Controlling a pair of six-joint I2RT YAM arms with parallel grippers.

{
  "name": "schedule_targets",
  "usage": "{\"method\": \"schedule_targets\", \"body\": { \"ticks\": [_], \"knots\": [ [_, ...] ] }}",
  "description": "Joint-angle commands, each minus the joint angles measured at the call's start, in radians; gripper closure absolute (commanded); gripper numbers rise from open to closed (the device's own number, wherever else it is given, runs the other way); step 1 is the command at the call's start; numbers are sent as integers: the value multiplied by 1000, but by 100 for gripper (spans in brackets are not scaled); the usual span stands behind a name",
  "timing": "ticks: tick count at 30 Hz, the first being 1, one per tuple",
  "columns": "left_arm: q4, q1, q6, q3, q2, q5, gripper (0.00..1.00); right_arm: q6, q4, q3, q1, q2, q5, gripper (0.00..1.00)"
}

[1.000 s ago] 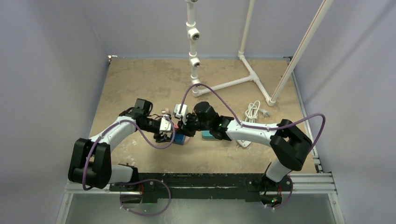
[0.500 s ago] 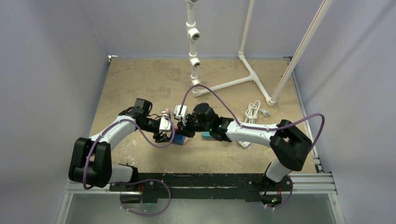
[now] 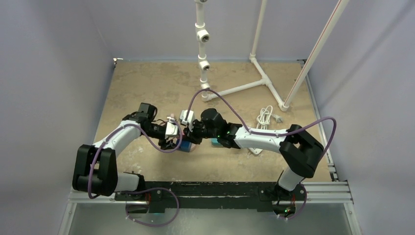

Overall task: Insert the plug
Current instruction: Insert the plug into the socket.

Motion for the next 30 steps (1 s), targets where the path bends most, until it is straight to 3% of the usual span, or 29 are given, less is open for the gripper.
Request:
{"method": "schedule_targets", "body": {
  "ticks": [1, 22, 23, 25, 26, 28, 30],
  "knots": [
    [2, 30, 14, 41, 19, -60, 100, 16, -267, -53, 50, 88, -17, 100],
    [9, 66, -16, 40, 11, -72, 98, 14, -300, -25, 76, 144, 31, 100],
    [7, 66, -20, 43, 10, -72, 82, 11, -298, -26, 76, 138, 34, 100],
    [-10, 66, -22, 56, 11, -67, 35, 4, -299, -19, 76, 126, 28, 100],
    [-22, 67, -22, 66, 10, -64, 17, 2, -299, -15, 76, 122, 25, 100],
    [-58, 68, -21, 91, 6, -60, 7, -7, -299, -3, 76, 124, 29, 100],
    [-118, 74, -4, 118, -4, -56, 4, -8, -304, 4, 76, 127, 24, 100]
  ]
}}
